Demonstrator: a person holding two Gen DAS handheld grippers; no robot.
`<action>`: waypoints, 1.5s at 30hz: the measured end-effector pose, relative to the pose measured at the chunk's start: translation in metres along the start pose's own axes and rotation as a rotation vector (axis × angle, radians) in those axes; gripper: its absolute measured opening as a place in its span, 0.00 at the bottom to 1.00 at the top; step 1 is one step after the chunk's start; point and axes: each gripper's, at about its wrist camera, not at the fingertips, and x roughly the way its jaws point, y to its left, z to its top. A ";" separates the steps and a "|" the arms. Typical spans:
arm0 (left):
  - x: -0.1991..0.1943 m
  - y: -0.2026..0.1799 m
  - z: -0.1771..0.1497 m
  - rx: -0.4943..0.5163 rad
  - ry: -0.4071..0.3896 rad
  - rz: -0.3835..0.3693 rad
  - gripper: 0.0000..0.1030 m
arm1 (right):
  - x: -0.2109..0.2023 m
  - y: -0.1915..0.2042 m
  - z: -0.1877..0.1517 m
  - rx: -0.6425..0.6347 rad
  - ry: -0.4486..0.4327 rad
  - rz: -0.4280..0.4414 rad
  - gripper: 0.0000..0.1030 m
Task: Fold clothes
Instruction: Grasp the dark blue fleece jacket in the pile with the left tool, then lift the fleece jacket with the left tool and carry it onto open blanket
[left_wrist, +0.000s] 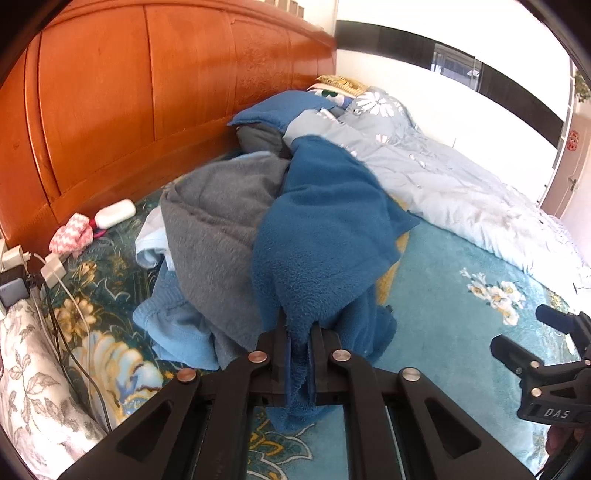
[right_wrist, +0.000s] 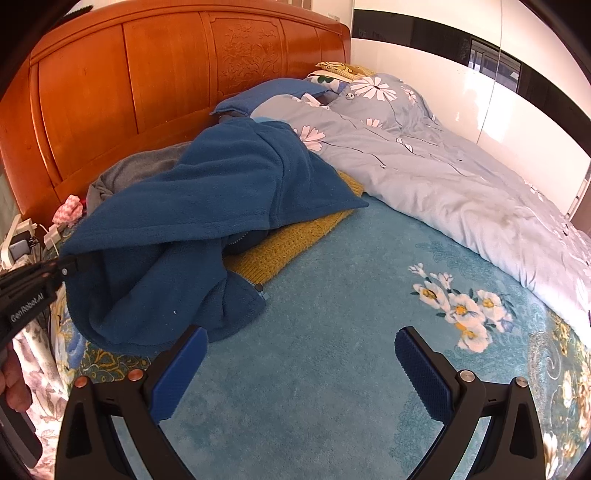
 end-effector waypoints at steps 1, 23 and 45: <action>-0.006 -0.005 0.004 0.019 -0.019 -0.022 0.06 | -0.003 -0.003 -0.001 0.006 -0.005 -0.003 1.00; -0.133 -0.295 0.018 0.336 -0.196 -0.540 0.05 | -0.111 -0.221 -0.111 0.294 -0.048 -0.212 1.00; -0.109 -0.288 -0.126 0.448 0.116 -0.558 0.36 | -0.139 -0.329 -0.205 0.410 0.044 -0.295 1.00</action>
